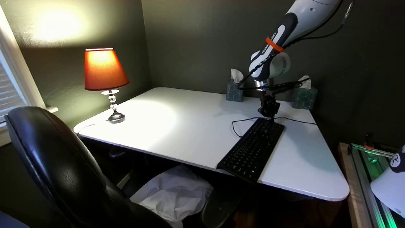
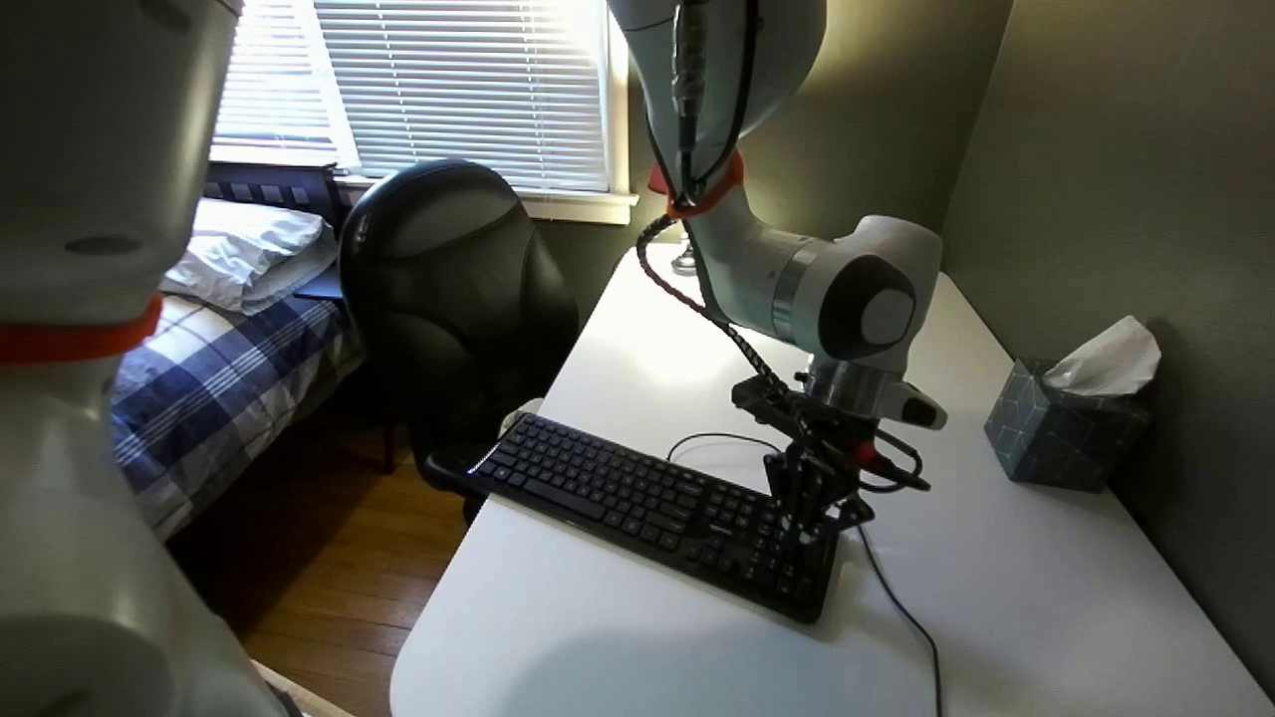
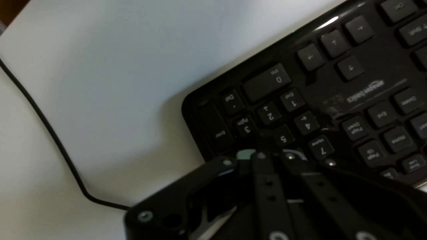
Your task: Press a button on the keyboard
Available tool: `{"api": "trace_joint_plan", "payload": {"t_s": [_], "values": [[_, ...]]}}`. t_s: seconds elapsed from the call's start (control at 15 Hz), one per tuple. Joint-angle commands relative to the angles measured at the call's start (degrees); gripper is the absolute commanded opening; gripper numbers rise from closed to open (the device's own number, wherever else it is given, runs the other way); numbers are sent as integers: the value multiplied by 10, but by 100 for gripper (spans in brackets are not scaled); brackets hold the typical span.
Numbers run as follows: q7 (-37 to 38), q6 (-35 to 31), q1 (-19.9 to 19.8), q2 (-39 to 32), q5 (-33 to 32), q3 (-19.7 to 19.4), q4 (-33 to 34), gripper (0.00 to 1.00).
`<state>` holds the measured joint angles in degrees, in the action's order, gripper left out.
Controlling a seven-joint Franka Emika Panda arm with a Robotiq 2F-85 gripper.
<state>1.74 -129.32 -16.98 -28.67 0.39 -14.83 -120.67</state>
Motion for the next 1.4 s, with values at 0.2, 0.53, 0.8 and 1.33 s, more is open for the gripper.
{"api": "trace_joint_plan", "payload": {"t_s": [0.2,0.53,0.8,1.33], "values": [[-2,35,-7,-21,8,5,29,0],[-2,37,-7,-29,8,6,38,0],[-2,47,-8,-35,9,7,47,0],[-5,54,-9,-32,8,6,50,0]]}}
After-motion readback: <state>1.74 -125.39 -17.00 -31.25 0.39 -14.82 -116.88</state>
